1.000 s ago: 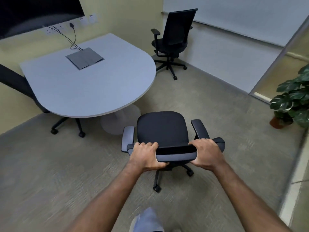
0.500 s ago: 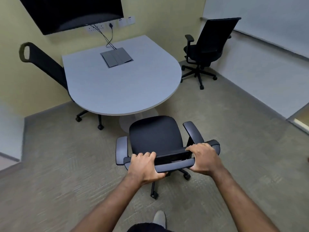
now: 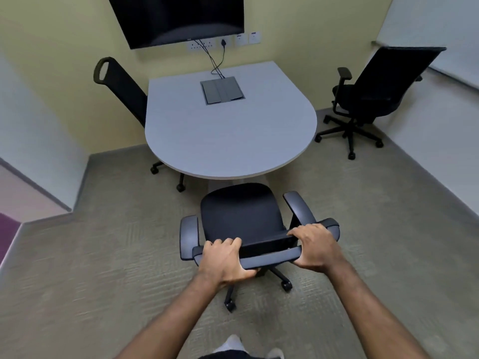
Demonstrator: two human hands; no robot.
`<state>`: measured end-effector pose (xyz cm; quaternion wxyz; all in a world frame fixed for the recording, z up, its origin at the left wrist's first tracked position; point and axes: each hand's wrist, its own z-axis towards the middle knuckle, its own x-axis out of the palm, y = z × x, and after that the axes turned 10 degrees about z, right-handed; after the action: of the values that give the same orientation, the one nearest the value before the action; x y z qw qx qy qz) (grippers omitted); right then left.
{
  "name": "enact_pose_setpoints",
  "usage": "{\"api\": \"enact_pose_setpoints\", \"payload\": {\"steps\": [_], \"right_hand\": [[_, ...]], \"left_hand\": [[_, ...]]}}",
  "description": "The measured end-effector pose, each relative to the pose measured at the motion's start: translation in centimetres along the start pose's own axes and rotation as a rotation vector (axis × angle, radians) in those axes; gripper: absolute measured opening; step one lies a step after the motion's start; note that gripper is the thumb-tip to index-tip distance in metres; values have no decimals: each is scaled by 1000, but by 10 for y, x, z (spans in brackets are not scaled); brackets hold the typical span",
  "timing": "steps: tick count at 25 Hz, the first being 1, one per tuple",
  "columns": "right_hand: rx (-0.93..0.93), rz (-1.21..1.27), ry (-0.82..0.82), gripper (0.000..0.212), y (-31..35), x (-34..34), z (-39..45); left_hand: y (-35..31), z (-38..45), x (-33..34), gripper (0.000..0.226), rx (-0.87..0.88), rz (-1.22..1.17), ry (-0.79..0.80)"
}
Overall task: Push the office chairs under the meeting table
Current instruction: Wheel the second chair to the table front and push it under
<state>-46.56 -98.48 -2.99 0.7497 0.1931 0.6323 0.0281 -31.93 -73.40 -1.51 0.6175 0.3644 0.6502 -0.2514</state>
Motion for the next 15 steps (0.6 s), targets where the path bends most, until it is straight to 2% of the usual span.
{"api": "enact_pose_setpoints", "payload": {"steps": [5,9,15], "right_hand": [[-41,17,20,48,-11,-5,14],[-25,5,66,55,-15,-2,18],[6,0,58,56,-3,0,21]], "left_hand": [[-8,7,-6,93,-64,-1,8],[-2,13,-7,95,-54,-9,50],[14,16,-8,92,-31,-8,22]]}}
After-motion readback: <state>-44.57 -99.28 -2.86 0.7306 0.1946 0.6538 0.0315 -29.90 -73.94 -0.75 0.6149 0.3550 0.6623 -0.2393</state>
